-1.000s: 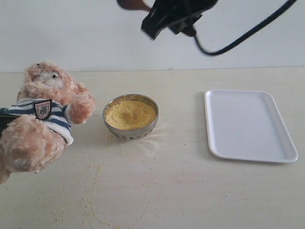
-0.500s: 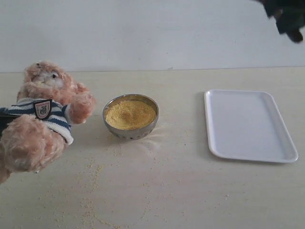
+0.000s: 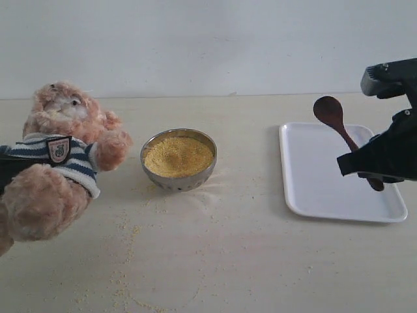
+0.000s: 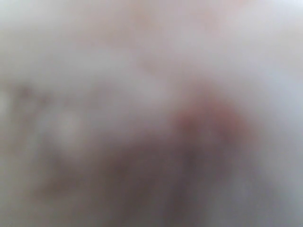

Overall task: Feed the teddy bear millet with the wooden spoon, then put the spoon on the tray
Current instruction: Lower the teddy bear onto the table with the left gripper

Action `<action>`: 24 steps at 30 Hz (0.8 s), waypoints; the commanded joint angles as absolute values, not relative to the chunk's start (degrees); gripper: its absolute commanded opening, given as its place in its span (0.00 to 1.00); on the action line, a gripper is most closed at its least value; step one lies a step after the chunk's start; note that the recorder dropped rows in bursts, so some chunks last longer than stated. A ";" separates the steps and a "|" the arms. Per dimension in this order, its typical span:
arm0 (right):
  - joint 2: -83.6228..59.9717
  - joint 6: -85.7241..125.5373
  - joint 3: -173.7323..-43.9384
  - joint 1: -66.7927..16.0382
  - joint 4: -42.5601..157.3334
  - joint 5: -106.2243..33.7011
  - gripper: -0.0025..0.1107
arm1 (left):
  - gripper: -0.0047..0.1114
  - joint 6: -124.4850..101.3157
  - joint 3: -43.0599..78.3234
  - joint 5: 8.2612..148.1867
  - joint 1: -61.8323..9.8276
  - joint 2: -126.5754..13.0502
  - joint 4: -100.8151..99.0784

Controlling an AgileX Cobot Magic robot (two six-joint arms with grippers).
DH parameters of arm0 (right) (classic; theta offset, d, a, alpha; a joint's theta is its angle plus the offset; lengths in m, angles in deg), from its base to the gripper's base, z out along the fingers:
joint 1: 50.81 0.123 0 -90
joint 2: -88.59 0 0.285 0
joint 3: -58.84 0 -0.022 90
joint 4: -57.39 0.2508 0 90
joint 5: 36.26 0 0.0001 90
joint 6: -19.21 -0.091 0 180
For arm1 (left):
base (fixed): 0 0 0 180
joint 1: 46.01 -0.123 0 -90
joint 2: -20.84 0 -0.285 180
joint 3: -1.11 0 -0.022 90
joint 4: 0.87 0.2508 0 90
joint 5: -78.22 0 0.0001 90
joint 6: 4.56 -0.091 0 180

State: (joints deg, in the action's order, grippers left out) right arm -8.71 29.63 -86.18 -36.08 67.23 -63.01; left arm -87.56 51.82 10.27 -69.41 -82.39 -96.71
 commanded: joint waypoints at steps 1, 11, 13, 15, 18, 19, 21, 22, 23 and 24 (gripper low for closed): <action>-9.22 30.27 -84.56 -36.33 70.40 -61.53 0.02 | 0.08 -90.44 51.98 8.26 -69.35 -82.25 -98.12; -9.22 38.14 -84.44 -36.33 75.32 -60.42 0.02 | 0.08 -92.46 51.98 9.47 -69.35 -82.25 -100.82; -9.22 38.14 -84.44 -36.33 75.32 -60.42 0.02 | 0.08 -93.90 51.98 9.47 -69.35 -82.25 -100.82; -9.22 38.14 -84.44 -36.33 75.32 -60.42 0.02 | 0.08 -97.27 51.98 9.47 -69.35 -82.25 -100.82; -9.22 38.14 -84.44 -36.33 75.32 -59.99 0.02 | 0.08 -101.33 51.98 9.47 -69.25 -82.25 -100.82; -9.22 38.14 -84.44 -36.33 75.32 -59.52 0.02 | 0.08 -102.45 51.98 9.47 -69.25 -82.25 -100.82; -9.22 38.43 -84.44 -36.33 75.32 -59.21 0.02 | 0.08 -105.81 51.98 9.47 -69.25 -82.25 -100.82; -9.10 39.29 -84.44 -36.33 75.32 -59.12 0.02 | 0.08 -106.73 51.98 9.47 -69.25 -82.25 -100.82; -8.60 40.61 -84.44 -36.33 75.32 -59.12 0.02 | 0.08 -106.99 51.98 9.47 -69.25 -82.25 -100.82; -7.95 41.81 -84.44 -36.33 75.32 -59.09 0.02 | 0.08 -106.97 51.85 9.35 -69.25 -82.25 -100.82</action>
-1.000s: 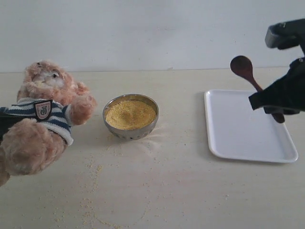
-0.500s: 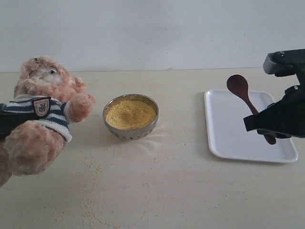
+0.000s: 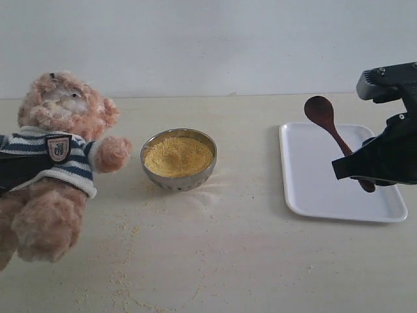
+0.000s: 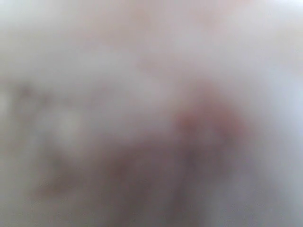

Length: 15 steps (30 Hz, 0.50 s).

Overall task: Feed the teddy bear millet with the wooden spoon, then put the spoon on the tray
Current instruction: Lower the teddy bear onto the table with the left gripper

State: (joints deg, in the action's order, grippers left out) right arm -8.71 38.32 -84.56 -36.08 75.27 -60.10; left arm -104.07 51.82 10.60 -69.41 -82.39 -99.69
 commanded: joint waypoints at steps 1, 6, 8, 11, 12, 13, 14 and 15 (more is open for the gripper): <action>-6.98 42.35 -84.44 -36.33 75.32 -58.66 0.02 | 0.08 -106.97 51.53 9.35 -69.25 -82.25 -100.82; -2.80 42.34 -84.61 -36.33 78.14 -56.84 0.02 | 0.08 -107.50 50.37 9.46 -69.25 -83.30 -100.82; -2.23 42.34 -84.68 -36.33 78.48 -56.20 0.02 | 0.08 -107.50 50.37 8.98 -69.25 -84.46 -100.82; -2.37 42.34 -84.68 -36.33 78.76 -55.29 0.02 | 0.08 -107.38 50.34 8.26 -69.25 -86.35 -100.82; -2.37 42.34 -84.68 -36.33 78.95 -55.02 0.02 | 0.08 -107.38 50.24 8.26 -69.25 -86.99 -100.82; -2.37 42.34 -84.68 -36.33 79.01 -54.89 0.02 | 0.08 -107.38 50.24 8.26 -69.25 -87.49 -100.82; -2.37 42.34 -84.68 -36.33 79.16 -54.89 0.02 | 0.08 -107.38 50.24 8.26 -69.25 -88.08 -100.82; -2.37 42.34 -84.68 -36.33 79.33 -54.89 0.02 | 0.08 -107.38 50.24 8.26 -69.25 -88.61 -100.82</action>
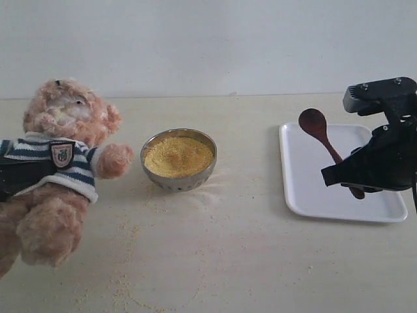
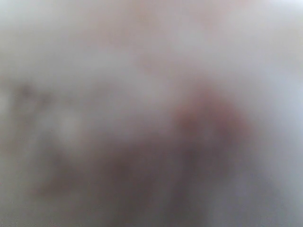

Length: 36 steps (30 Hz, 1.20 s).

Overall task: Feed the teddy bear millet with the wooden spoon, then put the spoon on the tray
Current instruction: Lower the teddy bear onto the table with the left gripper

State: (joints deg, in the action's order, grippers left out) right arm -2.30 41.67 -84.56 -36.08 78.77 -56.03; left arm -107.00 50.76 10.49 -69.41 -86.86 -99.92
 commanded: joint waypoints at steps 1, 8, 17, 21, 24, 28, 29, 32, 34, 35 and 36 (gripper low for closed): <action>-2.37 42.34 -84.68 -36.33 79.60 -54.89 0.02 | 0.08 -107.38 50.24 8.26 -69.25 -89.00 -100.82; -2.37 42.23 -84.68 -36.33 79.82 -55.32 0.02 | 0.08 -107.02 48.21 8.26 -69.25 -90.30 -100.82; -2.37 42.23 -84.68 -36.33 79.82 -54.90 0.02 | 0.08 -107.20 48.22 12.15 -69.25 -90.30 -100.82; -2.37 42.23 -84.68 -36.33 80.08 -54.91 0.02 | 0.08 -108.26 48.22 12.91 -69.25 -90.30 -100.82; -2.37 42.23 -84.68 -36.33 80.21 -54.91 0.02 | 0.08 -108.25 48.22 15.53 -69.25 -90.30 -100.82; -2.37 42.23 -84.68 -36.33 80.19 -55.14 0.02 | 0.08 -108.25 48.22 18.86 -69.25 -90.30 -100.82; -2.37 42.23 -84.68 -36.33 80.19 -55.14 0.02 | 0.08 -108.25 48.22 18.99 -69.25 -90.30 -100.82; -2.37 42.23 -84.68 -36.33 80.30 -55.12 0.02 | 0.08 -108.25 48.22 19.18 -69.25 -90.30 -100.82; -2.37 42.23 -84.68 -36.33 80.28 -55.45 0.02 | 0.08 -107.72 48.22 21.23 -69.25 -90.30 -100.82; -2.37 42.23 -84.68 -36.33 80.28 -55.77 0.02 | 0.08 -106.98 48.22 22.26 -69.25 -90.30 -100.82; -2.37 42.23 -84.68 -36.33 80.28 -55.89 0.02 | 0.08 -105.61 48.22 23.22 -69.09 -90.30 -100.81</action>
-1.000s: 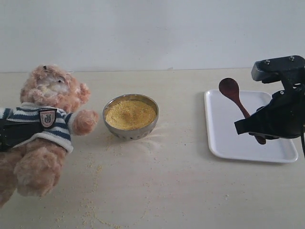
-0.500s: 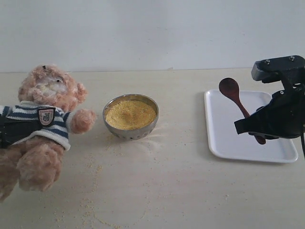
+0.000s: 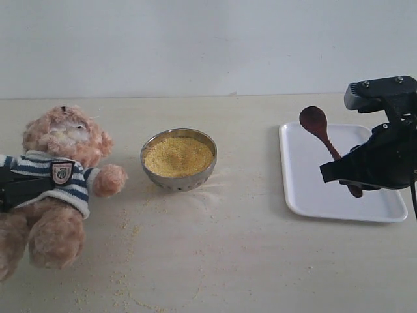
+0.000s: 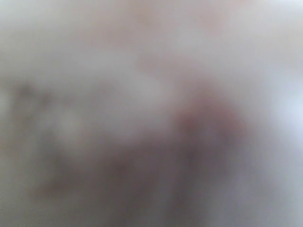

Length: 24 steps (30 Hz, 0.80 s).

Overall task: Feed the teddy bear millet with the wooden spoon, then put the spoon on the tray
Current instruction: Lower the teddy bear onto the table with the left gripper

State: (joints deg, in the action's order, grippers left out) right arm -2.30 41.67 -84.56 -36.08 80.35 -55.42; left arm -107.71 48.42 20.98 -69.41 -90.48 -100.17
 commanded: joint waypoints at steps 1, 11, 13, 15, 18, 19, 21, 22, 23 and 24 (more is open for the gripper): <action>-2.37 42.23 -84.68 -36.33 80.28 -55.90 0.02 | 0.08 -105.36 48.22 23.28 -68.74 -90.30 -100.81; -2.37 42.23 -84.68 -36.33 80.86 -56.78 0.02 | 0.08 -106.96 48.22 28.63 -60.09 -90.30 -100.82; -2.37 42.23 -84.68 -36.33 80.86 -57.37 0.02 | 0.08 -106.96 48.10 29.90 -60.00 -90.30 -100.82; -2.37 42.23 -84.68 -36.33 80.86 -57.37 0.02 | 0.08 -106.96 47.30 30.02 -60.12 -90.30 -100.82; -2.37 42.23 -84.68 -36.33 80.86 -57.12 0.02 | 0.08 -106.96 47.07 29.81 -60.12 -90.30 -100.82; -2.37 42.23 -84.68 -36.33 80.86 -57.12 0.02 | 0.08 -106.96 47.07 29.81 -60.12 -90.30 -100.82; -2.37 42.23 -84.68 -36.33 80.86 -57.12 0.02 | 0.08 -106.96 47.07 29.81 -60.12 -90.30 -100.82; -2.37 42.23 -84.68 -36.33 80.86 -57.12 0.02 | 0.08 -106.96 47.07 29.81 -60.12 -90.30 -100.82; -2.37 42.23 -84.68 -36.33 80.86 -57.12 0.02 | 0.08 -106.96 47.07 29.81 -60.12 -90.30 -100.82; -2.37 42.23 -84.68 -36.33 80.86 -57.12 0.02 | 0.08 -106.96 47.07 29.81 -60.12 -90.30 -100.82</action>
State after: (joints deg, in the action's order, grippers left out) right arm -2.30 41.67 -84.56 -36.08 80.59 -57.27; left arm -106.57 47.31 30.60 -60.36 -90.48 -100.19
